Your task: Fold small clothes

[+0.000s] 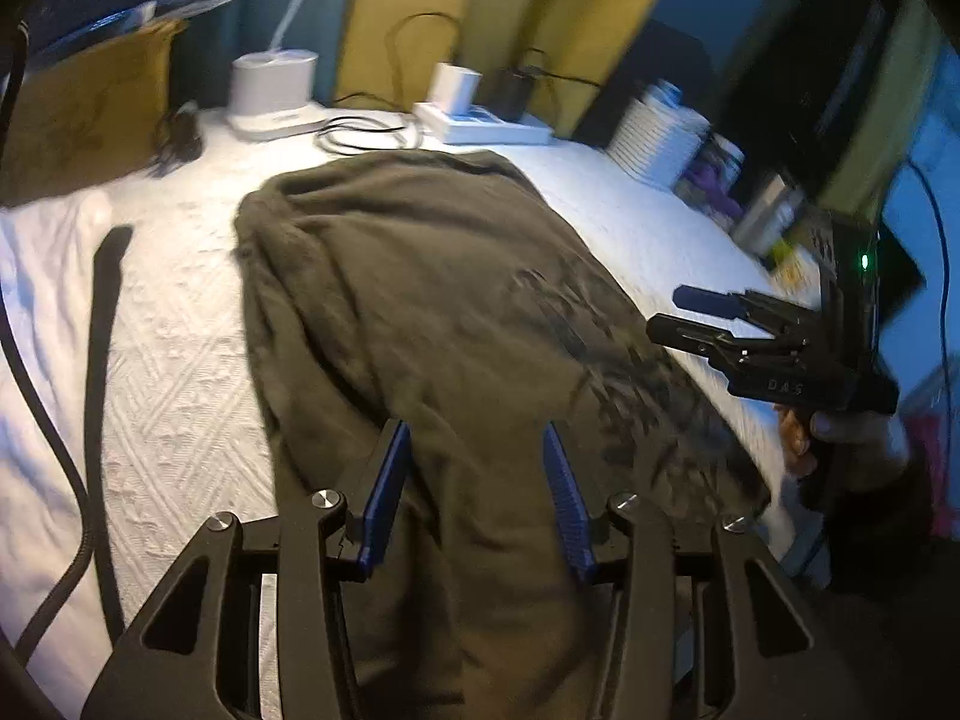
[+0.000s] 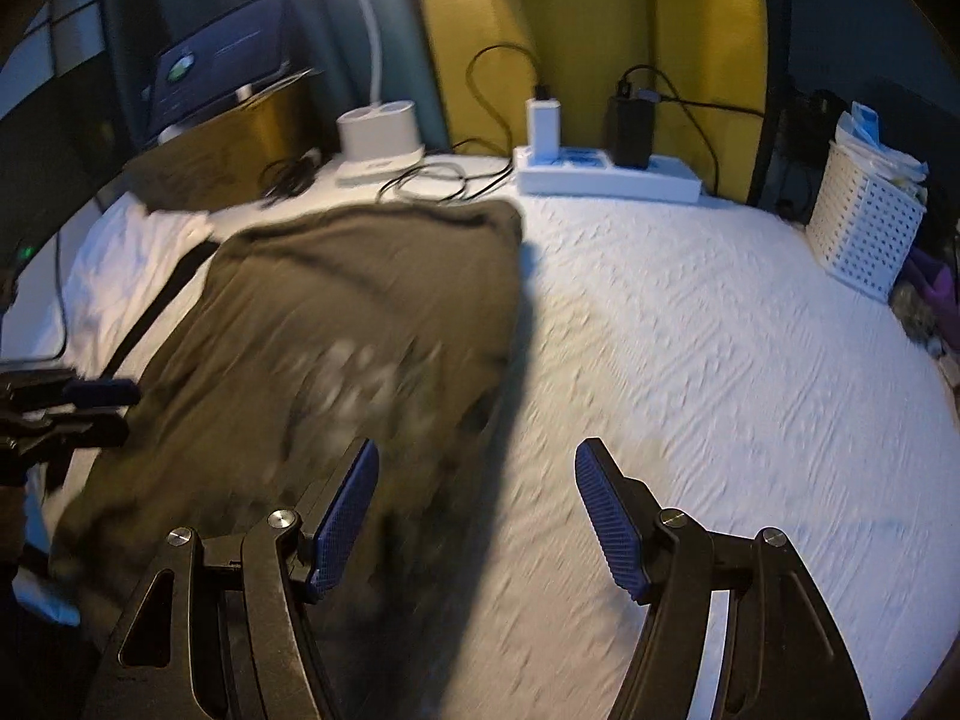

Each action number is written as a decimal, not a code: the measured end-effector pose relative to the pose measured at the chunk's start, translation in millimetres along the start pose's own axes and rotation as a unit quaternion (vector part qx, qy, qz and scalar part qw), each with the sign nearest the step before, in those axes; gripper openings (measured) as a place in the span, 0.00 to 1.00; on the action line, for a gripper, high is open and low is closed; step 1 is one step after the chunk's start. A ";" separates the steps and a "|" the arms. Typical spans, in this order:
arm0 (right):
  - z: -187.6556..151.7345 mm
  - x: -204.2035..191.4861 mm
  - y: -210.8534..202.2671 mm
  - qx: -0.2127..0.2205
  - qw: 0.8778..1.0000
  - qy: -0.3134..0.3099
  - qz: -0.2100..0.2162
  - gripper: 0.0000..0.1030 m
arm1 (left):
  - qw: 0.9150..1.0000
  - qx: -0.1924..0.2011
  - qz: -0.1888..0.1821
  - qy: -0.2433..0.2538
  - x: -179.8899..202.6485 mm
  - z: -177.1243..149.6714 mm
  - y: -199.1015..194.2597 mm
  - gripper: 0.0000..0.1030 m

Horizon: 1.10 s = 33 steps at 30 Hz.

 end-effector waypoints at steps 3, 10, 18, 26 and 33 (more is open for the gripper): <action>-14.8 -6.6 -5.2 -0.006 1.000 0.005 -0.001 0.68 | 1.000 -0.013 0.015 0.017 1.2 -13.9 7.0 0.04; -37.4 -37.5 -25.3 -0.004 1.000 -0.027 -0.004 0.68 | 0.998 0.022 0.052 0.016 -8.9 -19.2 -27.9 0.00; -56.9 -51.8 -32.3 -0.011 0.999 -0.032 -0.001 0.68 | 0.997 0.026 0.067 -0.006 -19.1 -22.3 -37.5 0.01; -74.2 -46.4 -48.3 -0.012 1.000 0.007 0.011 0.68 | 0.999 -0.002 0.043 -0.027 -4.6 -45.8 -50.4 0.48; -89.1 -53.0 -58.7 -0.012 0.997 0.042 0.063 0.43 | 0.999 -0.034 0.035 -0.002 12.0 -75.5 -42.5 0.37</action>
Point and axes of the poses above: each gripper's, at about its wrist camera, not at the fingertips, and y roughly the way its jaws point, x to its right, z to its top, the point moved 6 cm from there along y, roughly the way its jaws point, and after that the axes turned 9 degrees about x, right-handed, at the moved point
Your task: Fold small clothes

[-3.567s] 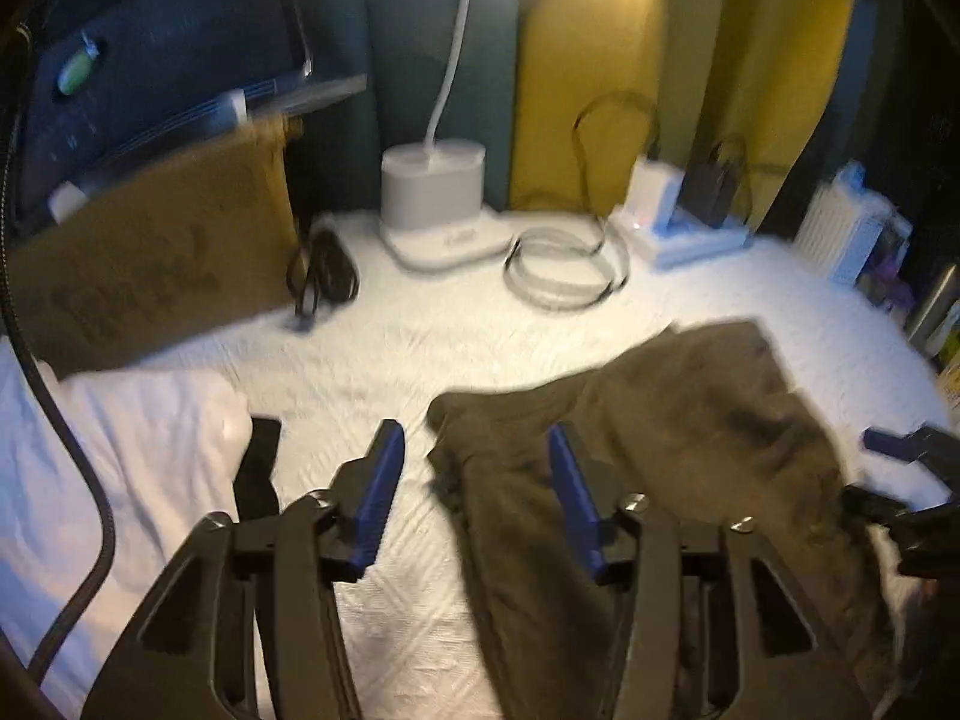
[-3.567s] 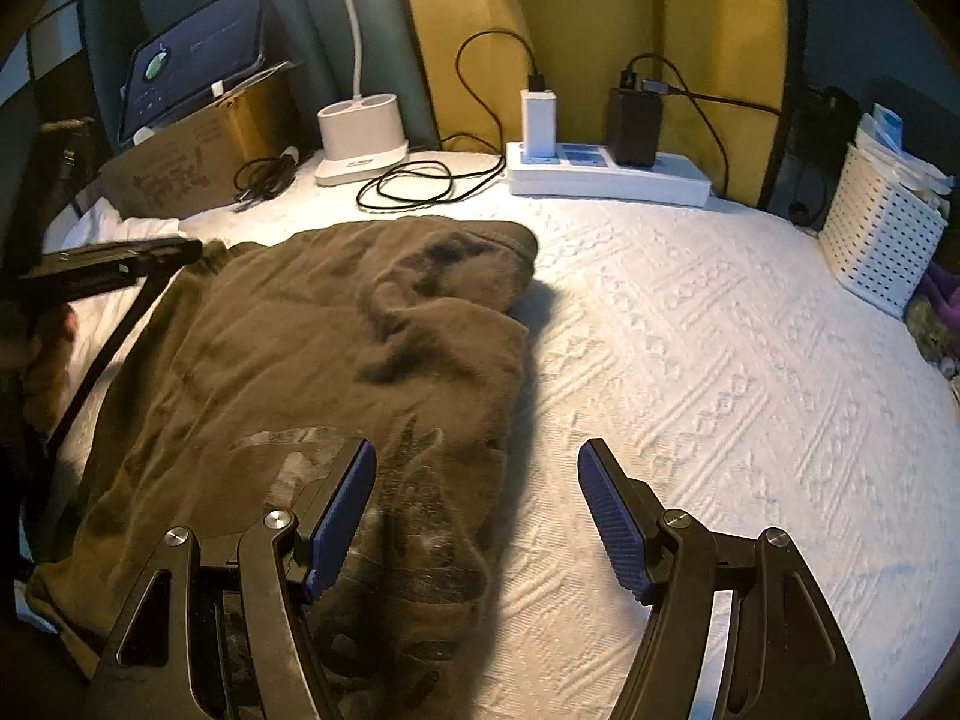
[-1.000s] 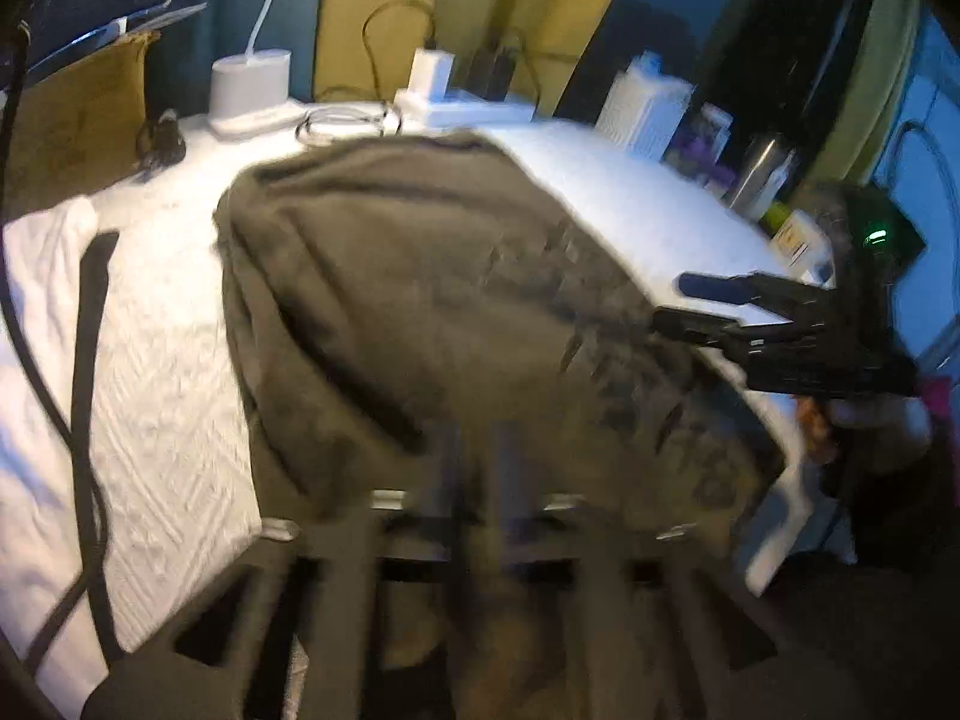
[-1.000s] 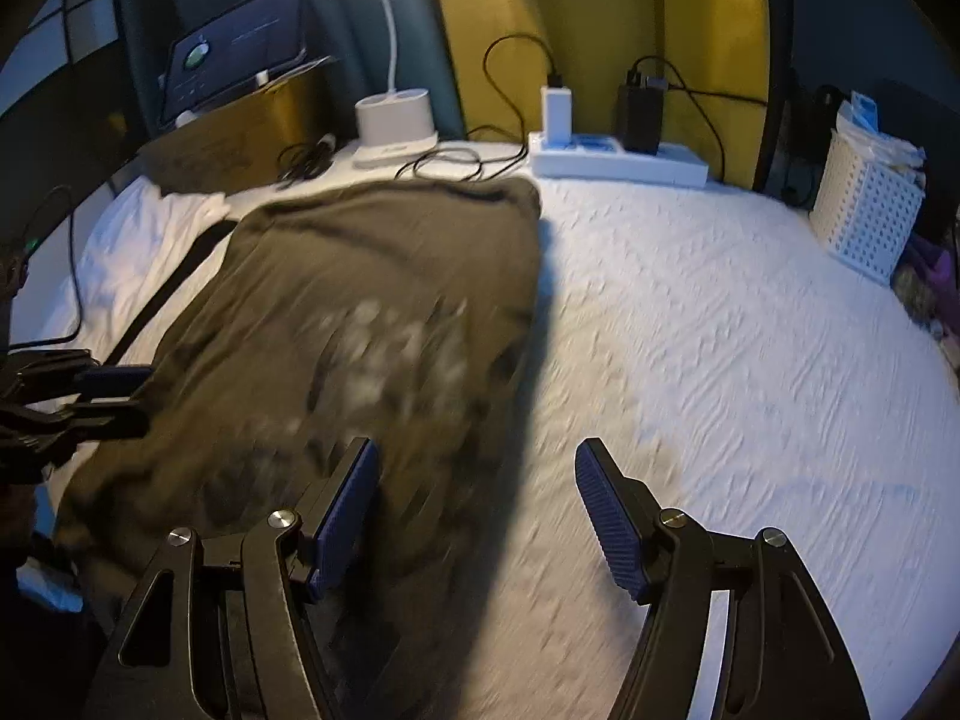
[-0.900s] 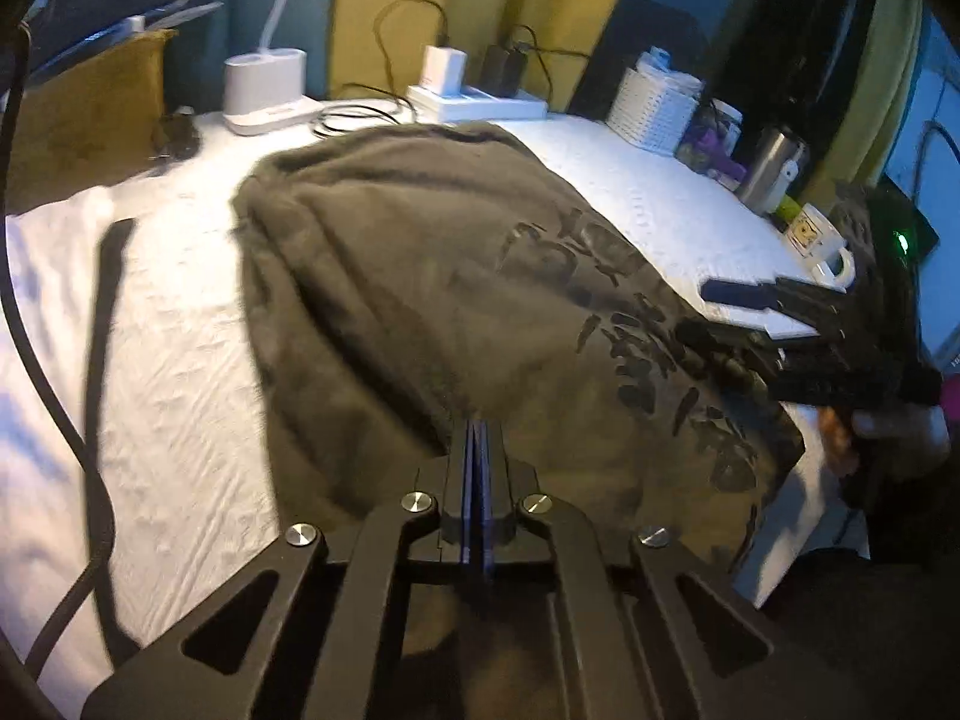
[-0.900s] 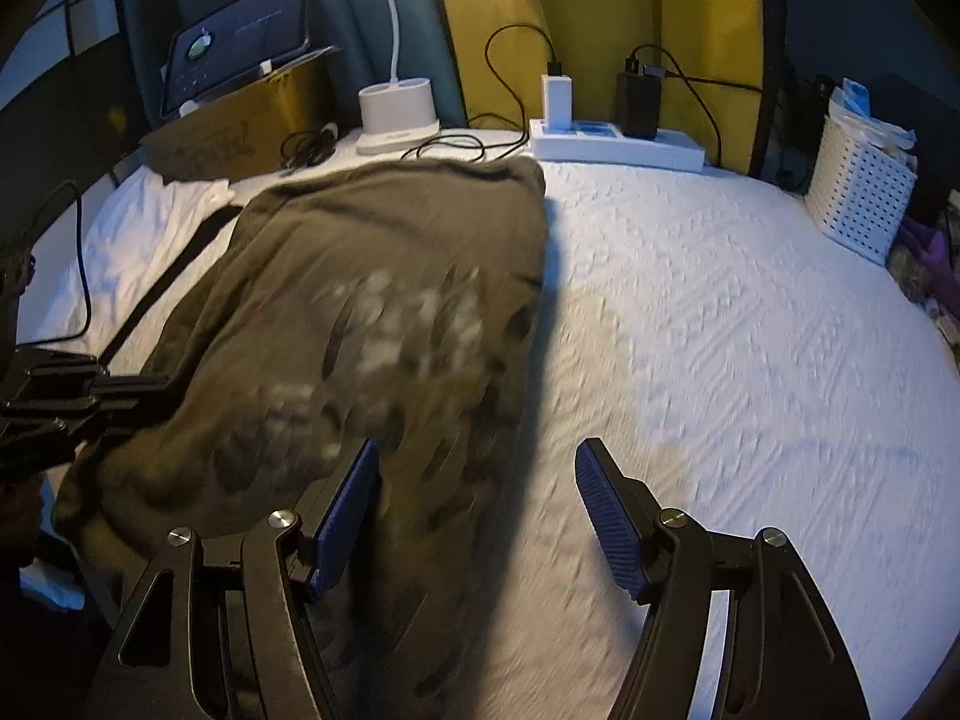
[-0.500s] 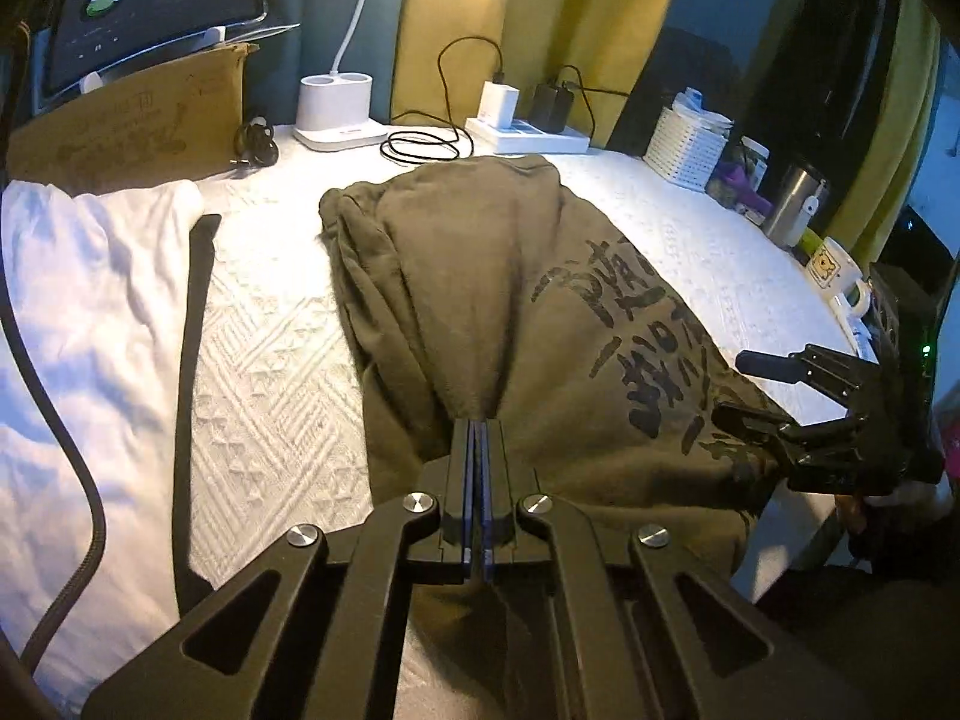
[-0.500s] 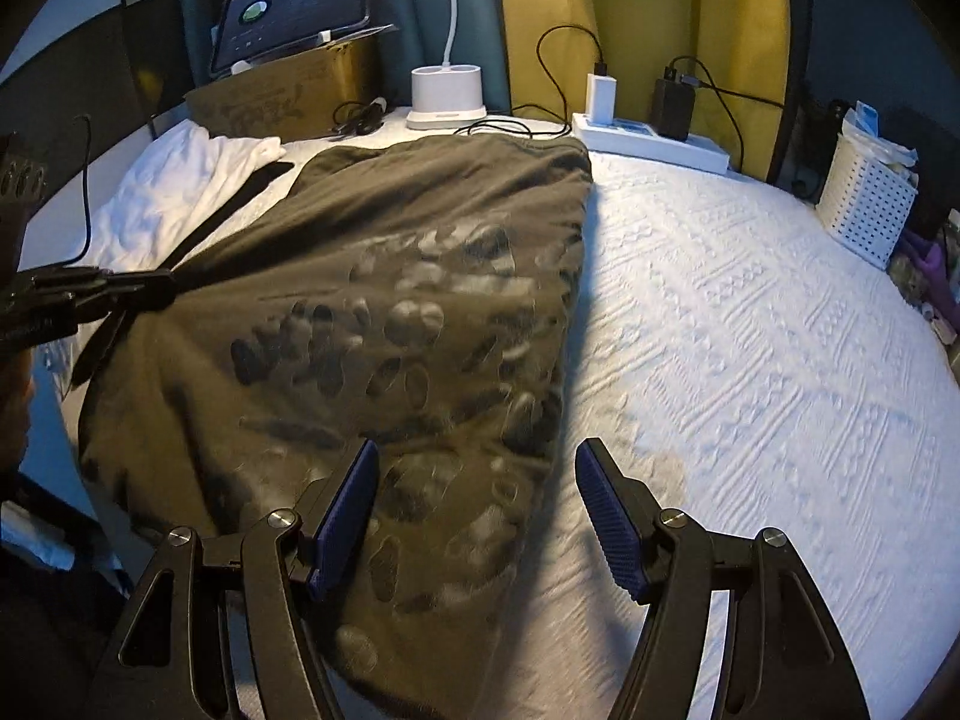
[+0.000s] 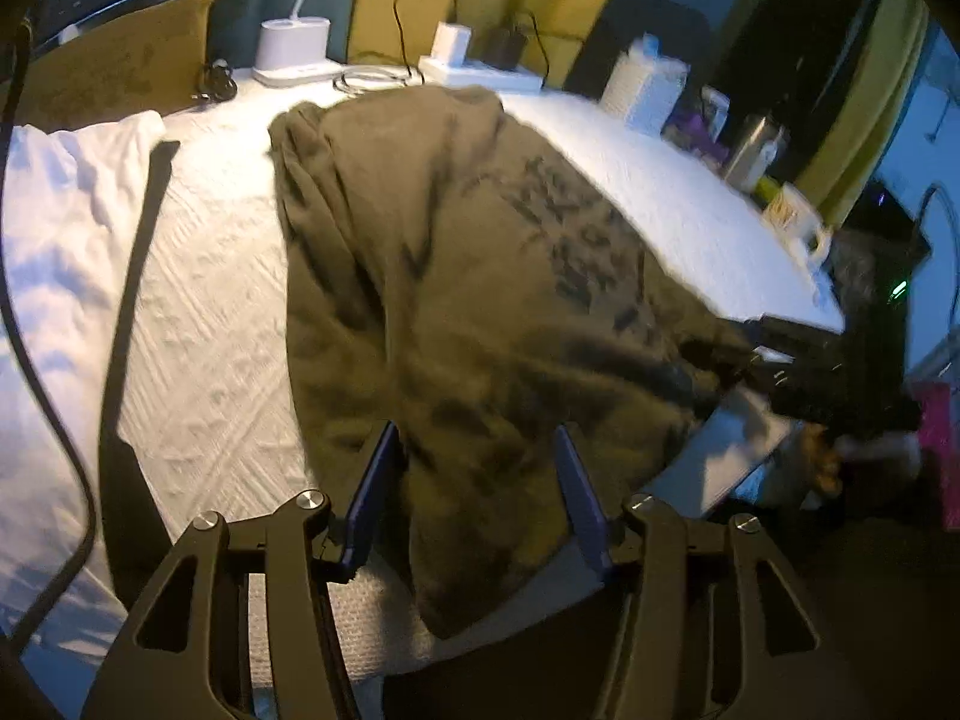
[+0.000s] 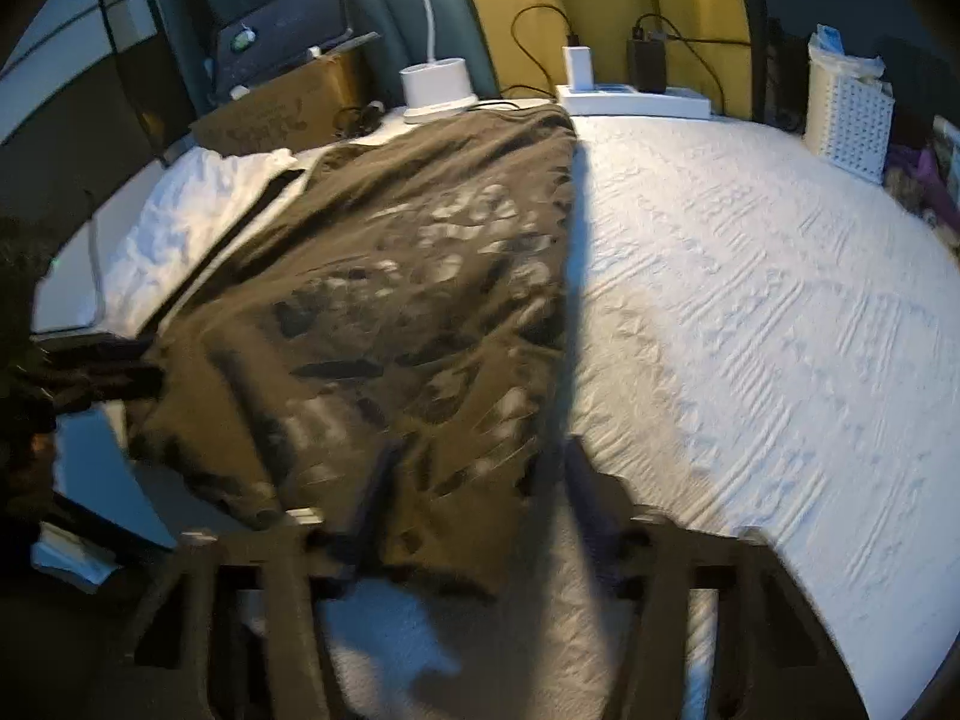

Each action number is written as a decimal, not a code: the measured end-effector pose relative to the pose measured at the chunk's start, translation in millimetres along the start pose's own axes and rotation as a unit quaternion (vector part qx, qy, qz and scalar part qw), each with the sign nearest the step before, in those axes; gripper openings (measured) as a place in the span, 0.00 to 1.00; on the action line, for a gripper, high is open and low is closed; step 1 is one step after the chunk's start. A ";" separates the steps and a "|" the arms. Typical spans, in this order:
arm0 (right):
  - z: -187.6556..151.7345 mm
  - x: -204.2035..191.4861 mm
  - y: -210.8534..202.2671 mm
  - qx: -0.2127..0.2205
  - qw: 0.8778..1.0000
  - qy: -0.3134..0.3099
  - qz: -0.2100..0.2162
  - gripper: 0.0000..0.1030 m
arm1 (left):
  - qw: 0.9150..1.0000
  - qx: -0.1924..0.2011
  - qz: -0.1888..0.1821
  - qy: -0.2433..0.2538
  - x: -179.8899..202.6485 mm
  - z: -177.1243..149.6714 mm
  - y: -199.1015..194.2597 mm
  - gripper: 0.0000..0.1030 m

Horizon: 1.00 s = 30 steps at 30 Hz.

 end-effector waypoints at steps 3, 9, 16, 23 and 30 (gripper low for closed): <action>-8.2 -16.4 -1.8 -0.001 1.000 -0.022 0.000 0.43 | 1.000 0.003 0.016 0.007 -6.7 -6.1 0.4 0.24; -15.1 -27.0 -5.1 -0.009 0.998 -0.049 -0.033 0.43 | 0.999 0.003 0.033 0.009 -12.8 -12.8 -7.1 0.23; -9.9 -10.6 -16.5 -0.020 0.998 -0.038 -0.051 0.44 | 0.999 0.008 0.028 -0.017 -25.7 -4.4 -24.4 0.26; 16.7 10.9 -24.1 -0.004 0.996 -0.038 -0.078 0.64 | 0.997 0.052 0.045 -0.037 -44.1 35.2 -31.5 0.59; 38.9 27.9 -11.4 -0.008 0.996 -0.033 -0.085 0.64 | 0.996 0.060 0.064 -0.025 -50.8 79.7 -0.3 0.59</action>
Point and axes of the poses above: each gripper's, at about its wrist camera, not at the fingertips, and y roughly the way its jaws point, x to its right, z to its top, the point moved 6 cm from there along y, roughly the way its jaws point, and after that the axes turned 9 degrees about x, right-handed, at the moved point
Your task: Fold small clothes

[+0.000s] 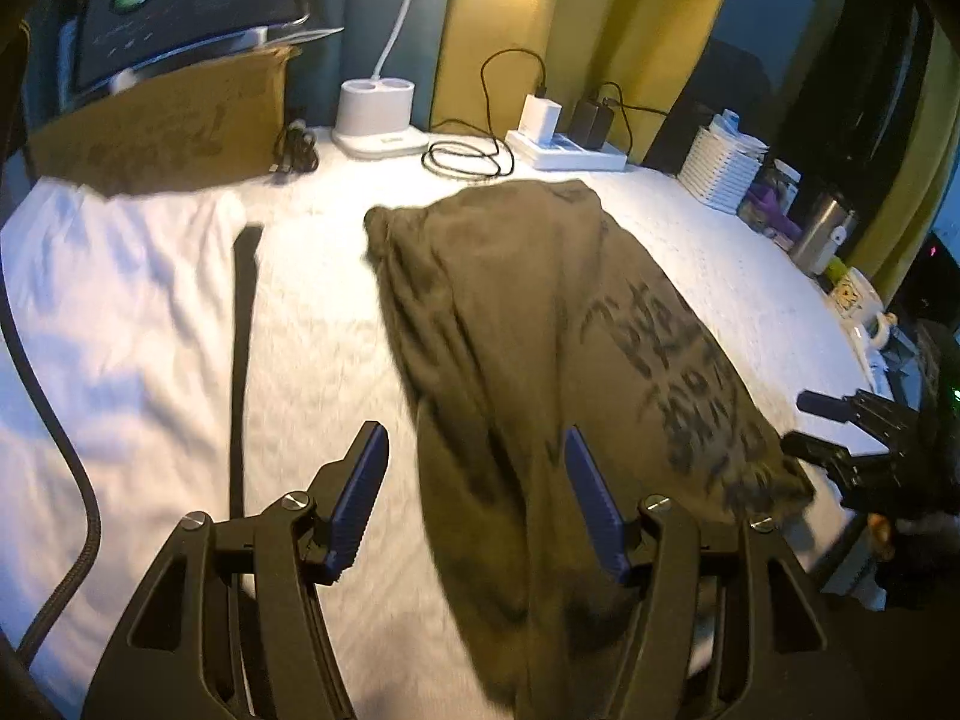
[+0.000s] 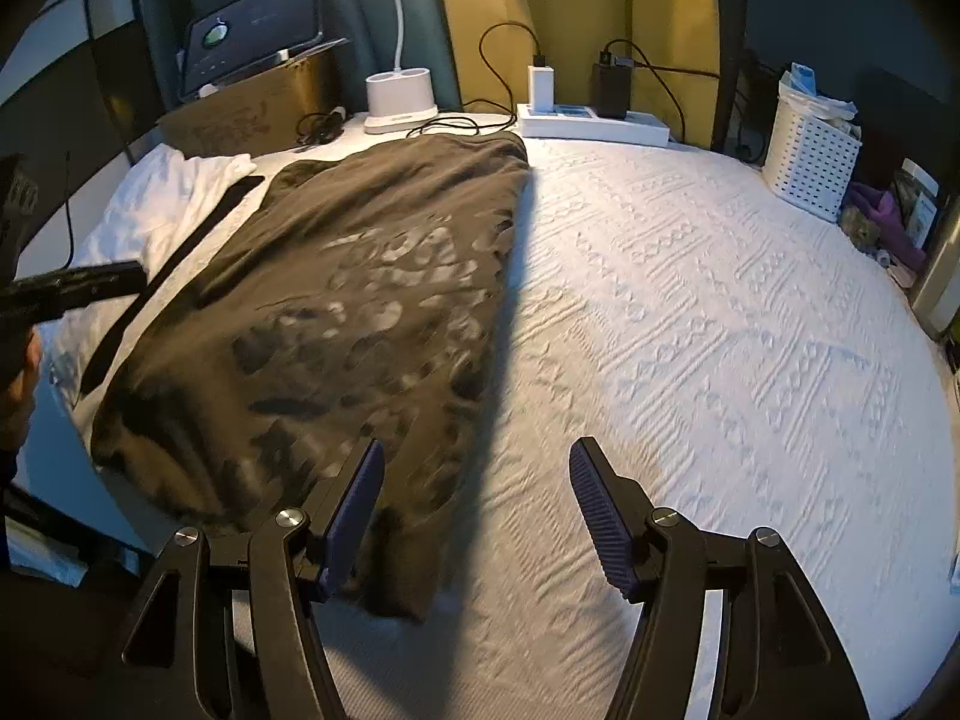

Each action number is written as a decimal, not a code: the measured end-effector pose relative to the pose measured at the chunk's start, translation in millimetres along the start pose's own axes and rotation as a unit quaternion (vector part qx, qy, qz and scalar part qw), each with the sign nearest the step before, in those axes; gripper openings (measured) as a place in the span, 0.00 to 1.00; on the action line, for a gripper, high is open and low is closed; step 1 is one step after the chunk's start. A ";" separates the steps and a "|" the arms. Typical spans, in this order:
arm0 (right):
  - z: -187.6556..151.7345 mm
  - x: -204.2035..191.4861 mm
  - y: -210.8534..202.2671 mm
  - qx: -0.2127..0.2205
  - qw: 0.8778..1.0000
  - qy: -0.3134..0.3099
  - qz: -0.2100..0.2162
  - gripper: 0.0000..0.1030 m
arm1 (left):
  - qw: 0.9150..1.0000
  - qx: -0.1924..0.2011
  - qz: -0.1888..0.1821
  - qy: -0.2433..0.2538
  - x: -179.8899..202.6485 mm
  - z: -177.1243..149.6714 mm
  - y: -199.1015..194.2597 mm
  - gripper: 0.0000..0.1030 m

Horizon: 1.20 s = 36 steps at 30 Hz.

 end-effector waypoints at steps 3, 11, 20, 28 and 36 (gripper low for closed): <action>6.6 4.2 8.7 -0.004 1.000 0.002 0.002 0.64 | 1.000 -0.001 -0.006 0.006 5.5 13.6 18.5 0.59; 28.5 12.0 37.3 -0.010 1.000 0.002 0.007 0.64 | 0.998 -0.032 -0.008 0.044 24.0 26.1 59.0 0.59; 40.8 19.3 62.8 -0.020 1.000 0.001 0.013 0.64 | 0.996 -0.065 0.032 0.049 4.0 17.9 90.8 0.59; 51.7 27.7 83.1 -0.027 1.000 -0.003 0.010 0.64 | 0.993 -0.043 0.099 0.052 -25.9 27.0 97.4 0.61; 73.9 34.3 99.1 -0.021 1.000 -0.014 0.007 0.64 | 0.997 0.001 0.075 0.003 -36.1 65.7 95.8 0.61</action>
Point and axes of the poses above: each gripper's, at about its wrist camera, not at the fingertips, and y roughly the way its jaws point, x to its right, z to its top, the point moved 6 cm from there along y, roughly the way its jaws point, and after that the axes turned 9 degrees about x, right-handed, at the moved point
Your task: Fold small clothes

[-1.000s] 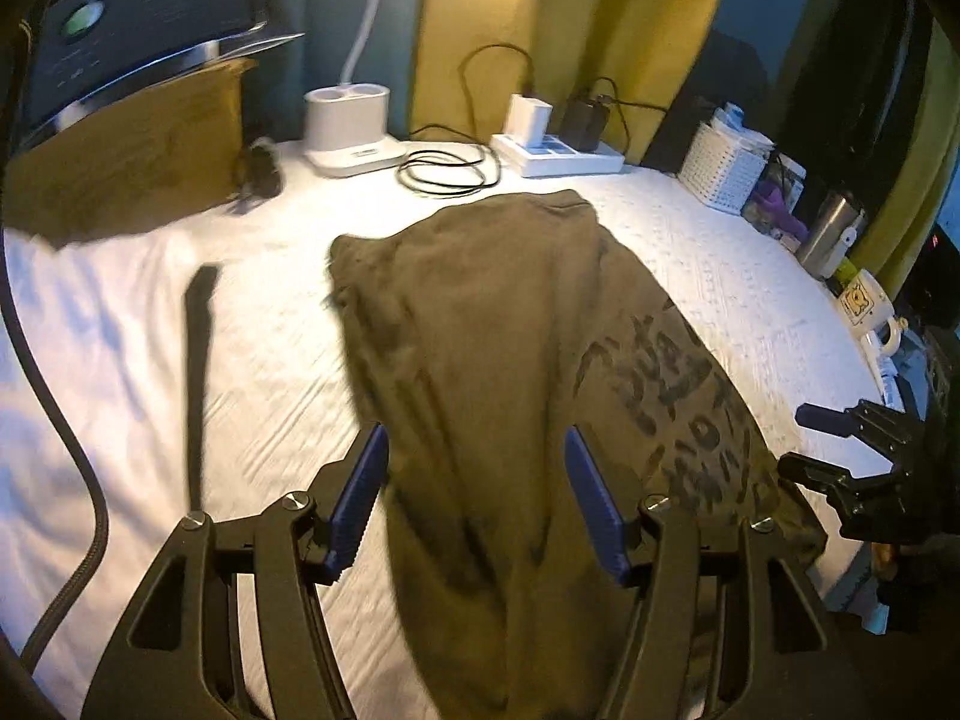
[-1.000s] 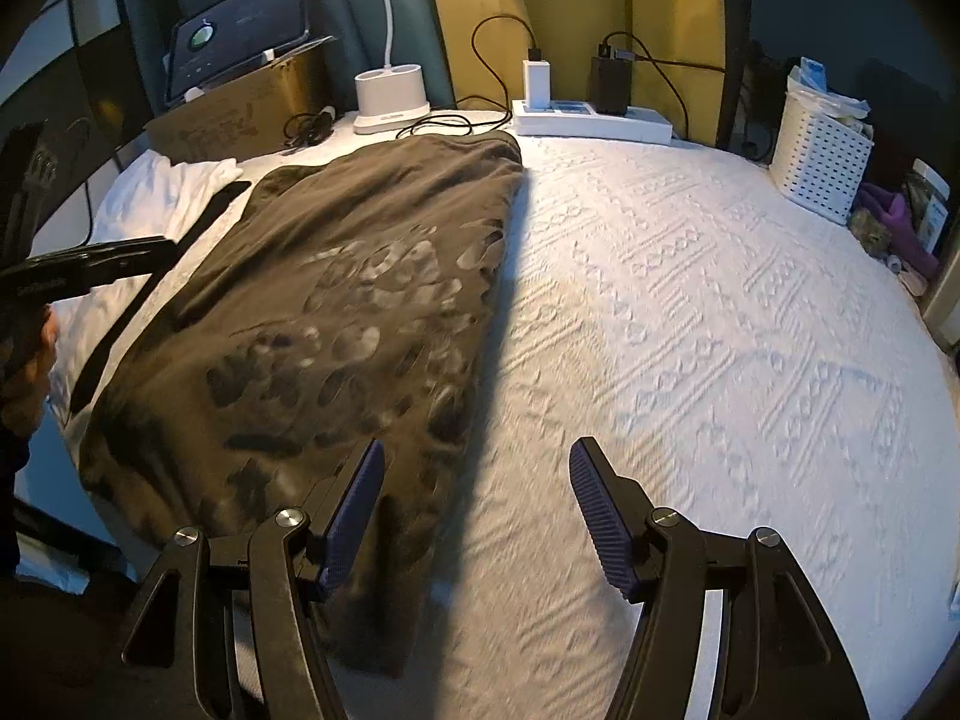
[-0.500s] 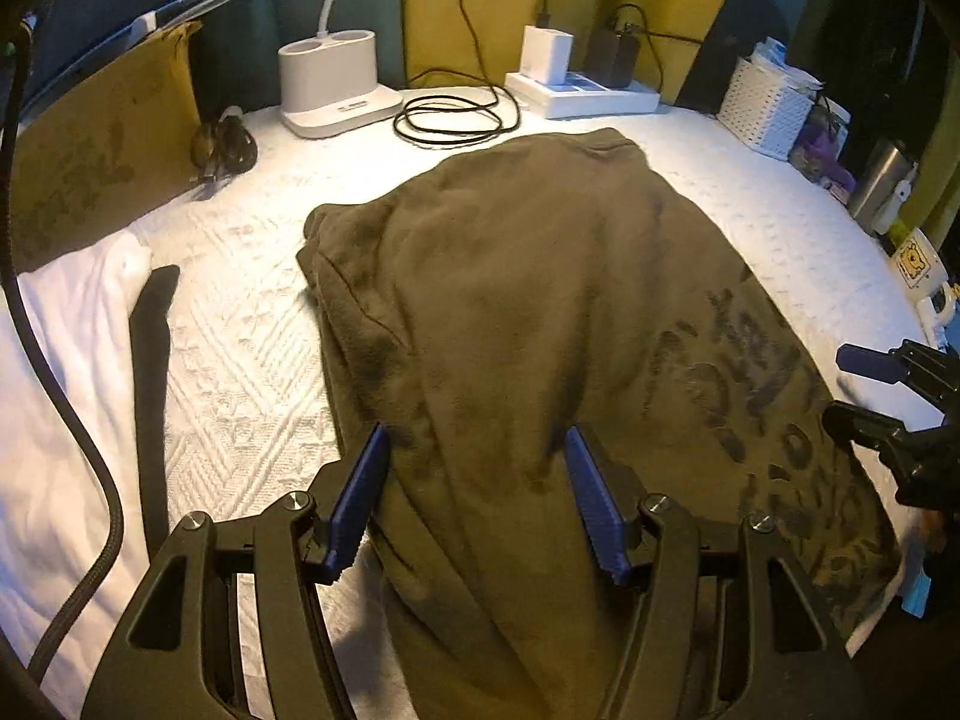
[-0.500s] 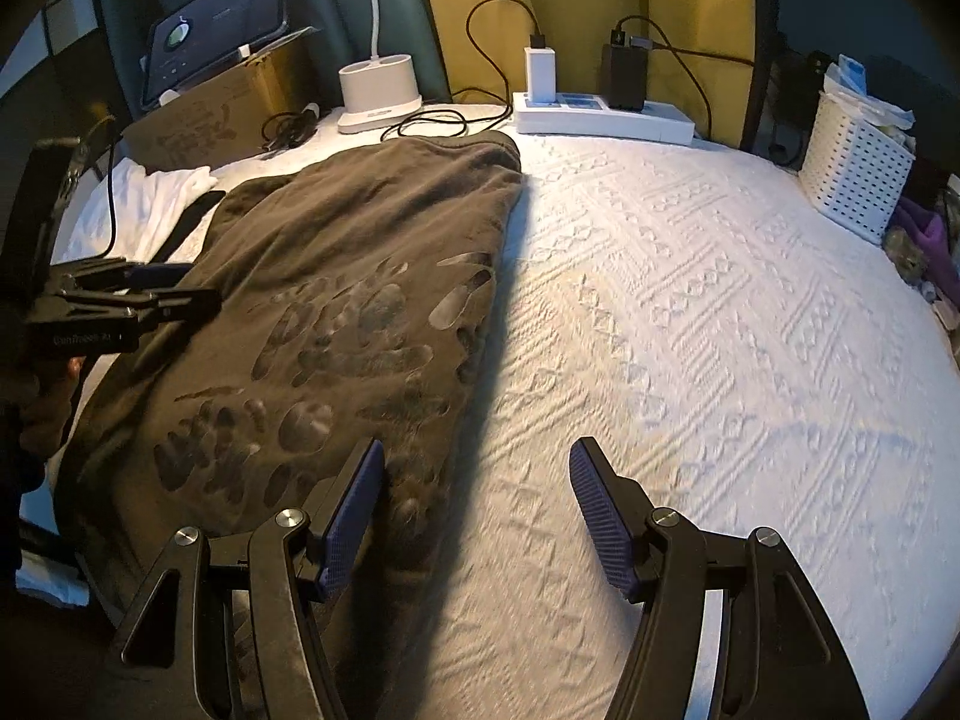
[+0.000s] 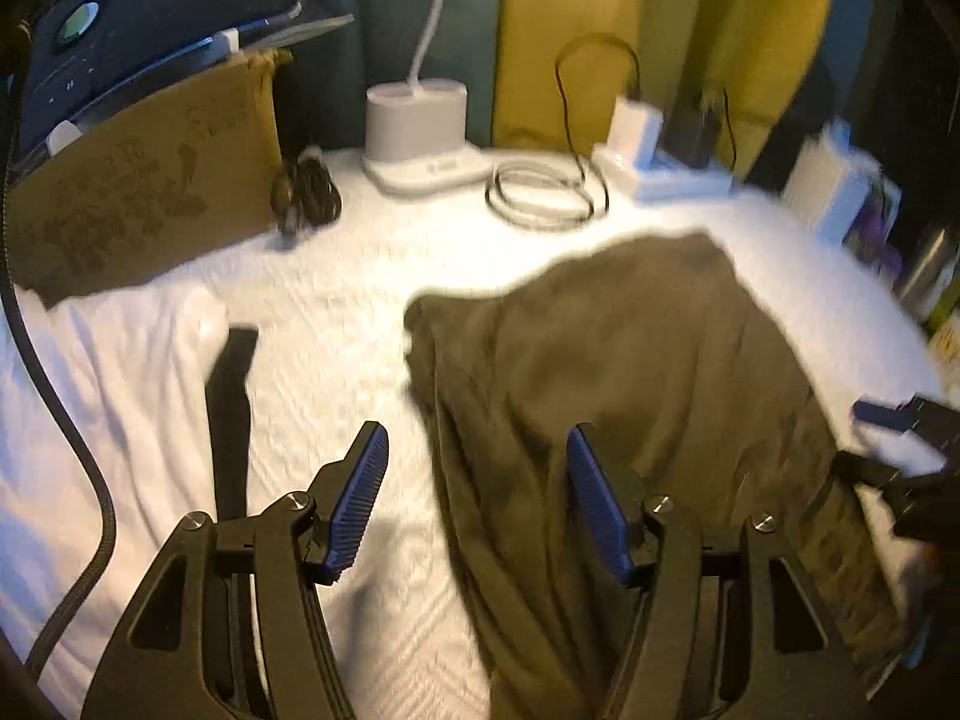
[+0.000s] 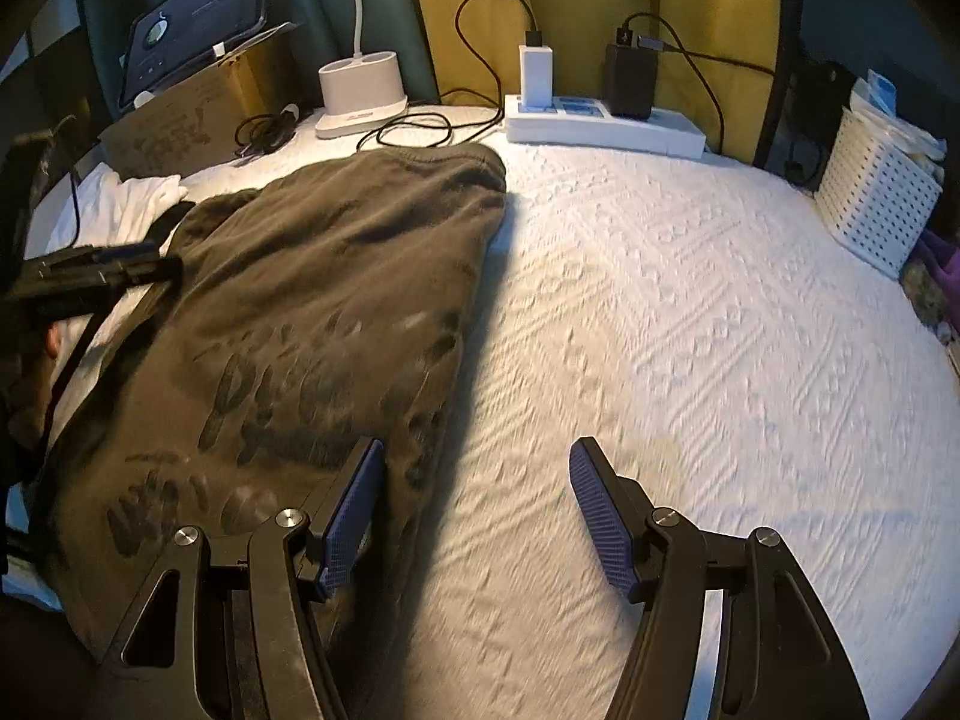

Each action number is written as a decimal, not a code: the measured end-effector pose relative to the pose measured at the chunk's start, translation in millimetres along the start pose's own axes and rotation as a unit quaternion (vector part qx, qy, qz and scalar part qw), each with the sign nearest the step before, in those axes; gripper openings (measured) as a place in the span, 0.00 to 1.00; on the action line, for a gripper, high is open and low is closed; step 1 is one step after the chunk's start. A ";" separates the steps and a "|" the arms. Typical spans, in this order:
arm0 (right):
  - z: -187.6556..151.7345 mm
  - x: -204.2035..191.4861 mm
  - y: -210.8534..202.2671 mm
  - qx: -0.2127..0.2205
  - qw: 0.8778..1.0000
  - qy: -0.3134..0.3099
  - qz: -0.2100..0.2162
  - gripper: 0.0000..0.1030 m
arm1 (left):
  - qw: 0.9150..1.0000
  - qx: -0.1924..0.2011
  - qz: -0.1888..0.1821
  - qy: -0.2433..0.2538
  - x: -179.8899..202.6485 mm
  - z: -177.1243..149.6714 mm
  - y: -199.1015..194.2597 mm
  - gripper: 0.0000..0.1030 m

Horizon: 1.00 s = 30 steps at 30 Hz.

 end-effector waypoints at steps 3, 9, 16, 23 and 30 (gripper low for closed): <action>13.1 2.9 7.2 0.005 1.000 -0.004 -0.004 0.64 | 1.000 -0.002 -0.009 -0.008 1.6 9.9 11.1 0.61; 42.2 6.6 26.5 0.016 1.000 -0.013 -0.007 0.64 | 0.999 -0.034 -0.005 -0.014 -4.1 7.7 49.5 0.61; 55.8 6.3 49.2 0.009 1.000 -0.027 -0.002 0.64 | 1.000 -0.021 0.010 -0.007 -28.2 21.1 65.4 0.61; 74.7 13.5 58.4 0.017 0.999 -0.030 -0.007 0.64 | 0.997 -0.034 -0.051 -0.043 -17.2 22.4 52.9 0.61; 89.8 17.4 71.6 0.027 0.999 -0.006 0.036 0.65 | 0.995 -0.053 -0.073 -0.038 4.9 3.8 49.8 0.75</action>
Point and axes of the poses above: each gripper's, at about its wrist camera, not at the fingertips, and y roughly the way its jaws point, x to its right, z to its top, the point moved 6 cm from there along y, roughly the way its jaws point, and after that the axes turned 9 degrees about x, right-handed, at the moved point
